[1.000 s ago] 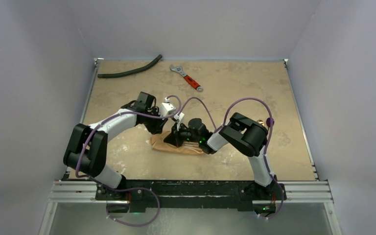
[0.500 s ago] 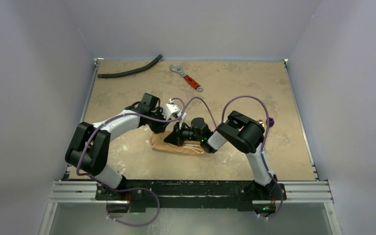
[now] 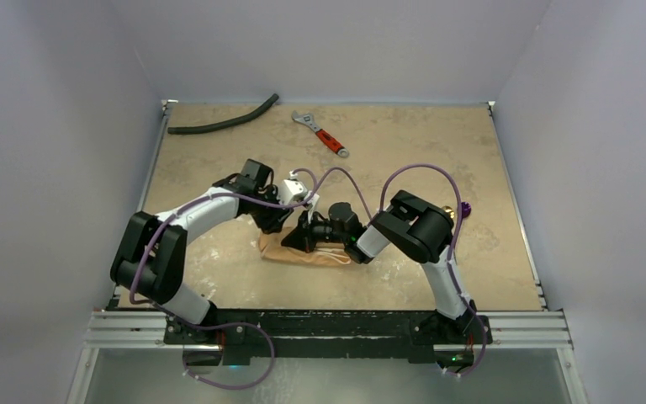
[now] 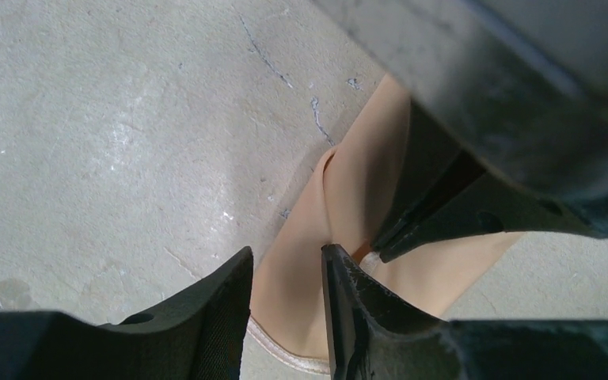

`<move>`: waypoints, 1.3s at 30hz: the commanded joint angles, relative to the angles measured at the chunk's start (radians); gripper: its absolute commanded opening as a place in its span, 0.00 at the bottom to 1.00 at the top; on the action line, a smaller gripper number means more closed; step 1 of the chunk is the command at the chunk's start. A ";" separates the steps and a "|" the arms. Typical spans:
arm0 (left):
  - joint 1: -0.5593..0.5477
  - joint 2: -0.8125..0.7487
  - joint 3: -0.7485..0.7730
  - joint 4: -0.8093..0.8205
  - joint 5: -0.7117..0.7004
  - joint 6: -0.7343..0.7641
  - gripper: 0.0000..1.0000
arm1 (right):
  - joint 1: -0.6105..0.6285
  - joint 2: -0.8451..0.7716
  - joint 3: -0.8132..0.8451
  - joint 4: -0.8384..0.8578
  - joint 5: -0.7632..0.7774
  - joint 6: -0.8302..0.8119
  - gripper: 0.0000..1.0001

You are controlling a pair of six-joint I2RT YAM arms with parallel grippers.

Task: Fold the napkin into a case and place the utensils inside
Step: Grasp the top corner of the smaller rectangle folded napkin from the folded napkin.

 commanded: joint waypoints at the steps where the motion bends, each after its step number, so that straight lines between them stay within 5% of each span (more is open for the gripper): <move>1: -0.028 -0.048 -0.035 -0.115 0.098 0.140 0.36 | -0.035 0.038 0.034 -0.106 0.061 0.062 0.00; 11: 0.105 -0.105 0.012 -0.140 0.218 0.144 0.35 | -0.044 0.057 0.050 -0.121 0.086 0.090 0.00; 29: -0.027 -0.061 -0.106 0.234 -0.077 0.058 0.31 | -0.045 0.060 0.036 -0.067 0.036 0.118 0.00; 39: -0.095 -0.040 -0.137 0.200 -0.059 0.086 0.31 | -0.046 0.058 0.053 -0.097 0.037 0.121 0.00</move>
